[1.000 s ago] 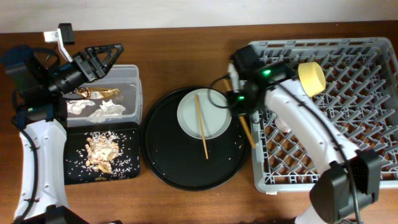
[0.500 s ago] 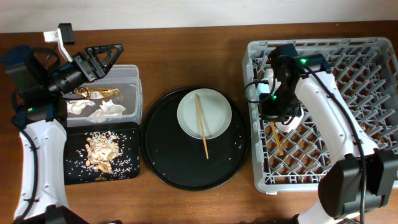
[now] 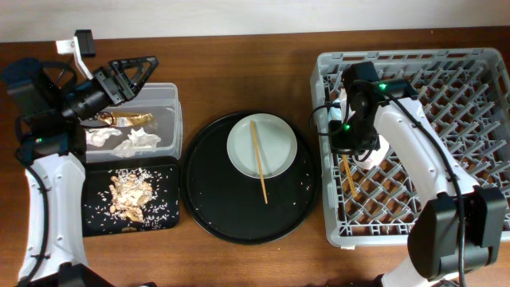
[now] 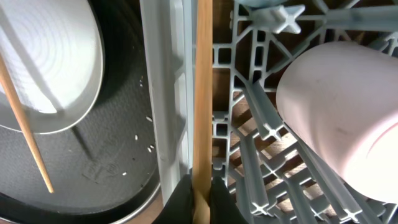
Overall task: Sort waste into correct bins and load items into the dishwasher rack
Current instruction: 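Grasp one chopstick and drop it into the rack with right gripper, then grasp the second chopstick on the plate with the right gripper, then carry the second chopstick into the rack and release it, then grasp the white plate rim with the right gripper and lift it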
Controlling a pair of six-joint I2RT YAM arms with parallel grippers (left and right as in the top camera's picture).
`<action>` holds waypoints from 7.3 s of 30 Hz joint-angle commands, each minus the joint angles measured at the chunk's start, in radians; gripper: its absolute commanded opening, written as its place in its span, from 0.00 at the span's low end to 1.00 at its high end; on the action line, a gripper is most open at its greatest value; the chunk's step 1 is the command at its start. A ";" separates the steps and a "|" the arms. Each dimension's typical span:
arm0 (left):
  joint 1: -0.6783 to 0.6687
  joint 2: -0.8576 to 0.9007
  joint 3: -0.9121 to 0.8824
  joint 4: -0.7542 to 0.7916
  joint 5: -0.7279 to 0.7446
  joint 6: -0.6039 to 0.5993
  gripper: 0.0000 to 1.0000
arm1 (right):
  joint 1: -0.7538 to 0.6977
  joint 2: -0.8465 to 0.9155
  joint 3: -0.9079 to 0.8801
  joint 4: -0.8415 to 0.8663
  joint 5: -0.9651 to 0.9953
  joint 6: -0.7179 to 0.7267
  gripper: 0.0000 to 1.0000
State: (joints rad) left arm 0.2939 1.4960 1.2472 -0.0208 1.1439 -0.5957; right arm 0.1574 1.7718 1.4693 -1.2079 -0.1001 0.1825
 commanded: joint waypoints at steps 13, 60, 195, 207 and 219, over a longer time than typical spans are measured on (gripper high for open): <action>0.004 -0.002 0.004 0.002 0.002 0.002 0.99 | -0.004 -0.009 0.006 -0.019 0.026 0.006 0.28; 0.004 -0.002 0.004 0.002 0.002 0.002 0.99 | 0.425 0.159 -0.280 0.803 -0.045 0.089 0.45; 0.004 -0.002 0.004 0.002 0.002 0.002 0.99 | 0.040 -0.126 -0.085 0.058 -0.251 0.005 0.18; 0.004 -0.002 0.004 0.002 0.002 0.002 0.99 | 0.261 -0.105 -0.085 0.284 -0.369 0.006 0.59; 0.004 -0.002 0.004 0.002 0.002 0.002 0.99 | 0.516 0.118 -0.085 0.556 -0.100 0.018 0.59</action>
State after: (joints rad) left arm 0.2939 1.4960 1.2472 -0.0212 1.1439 -0.5957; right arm 0.6350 1.8233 1.3891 -0.6910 -0.3008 0.1886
